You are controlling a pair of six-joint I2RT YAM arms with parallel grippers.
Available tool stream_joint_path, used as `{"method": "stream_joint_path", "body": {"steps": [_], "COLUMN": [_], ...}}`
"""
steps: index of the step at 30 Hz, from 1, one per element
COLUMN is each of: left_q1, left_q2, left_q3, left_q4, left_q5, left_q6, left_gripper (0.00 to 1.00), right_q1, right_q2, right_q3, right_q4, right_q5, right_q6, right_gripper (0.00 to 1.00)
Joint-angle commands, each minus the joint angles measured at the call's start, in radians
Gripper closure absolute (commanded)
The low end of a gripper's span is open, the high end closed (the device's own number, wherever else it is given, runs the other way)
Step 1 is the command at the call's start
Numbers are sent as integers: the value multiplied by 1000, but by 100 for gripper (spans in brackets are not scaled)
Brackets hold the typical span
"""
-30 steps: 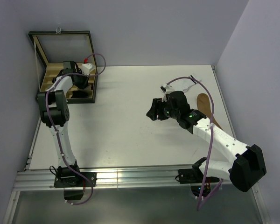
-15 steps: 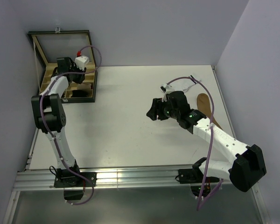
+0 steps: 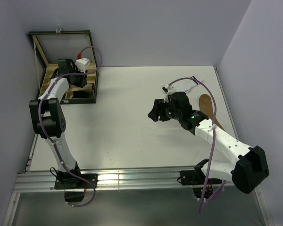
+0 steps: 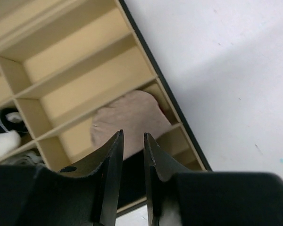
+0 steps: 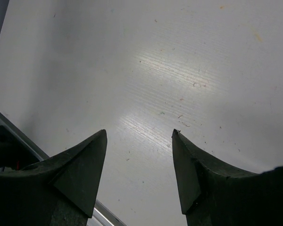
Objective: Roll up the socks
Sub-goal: Place the sock in the storage box.
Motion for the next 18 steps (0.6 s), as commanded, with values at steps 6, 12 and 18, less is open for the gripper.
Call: {"method": "stream_joint_path", "body": {"steps": [6, 12, 18], "left_q1": [-47, -48, -48], "left_q2": [27, 41, 52], "left_q3": [75, 69, 75], "left_q4": [-102, -72, -80], "left_q5": [-31, -60, -129], "left_q6": [-38, -56, -93], "left_gripper": [72, 75, 76], "right_q1": [-13, -19, -19], "right_q2": [-21, -21, -15], "right_q3": [-21, -26, -26], "right_q4": [47, 52, 49], "right_q5": [-4, -9, -6], "right_q6": [0, 5, 3], "right_gripper": [36, 36, 36]}}
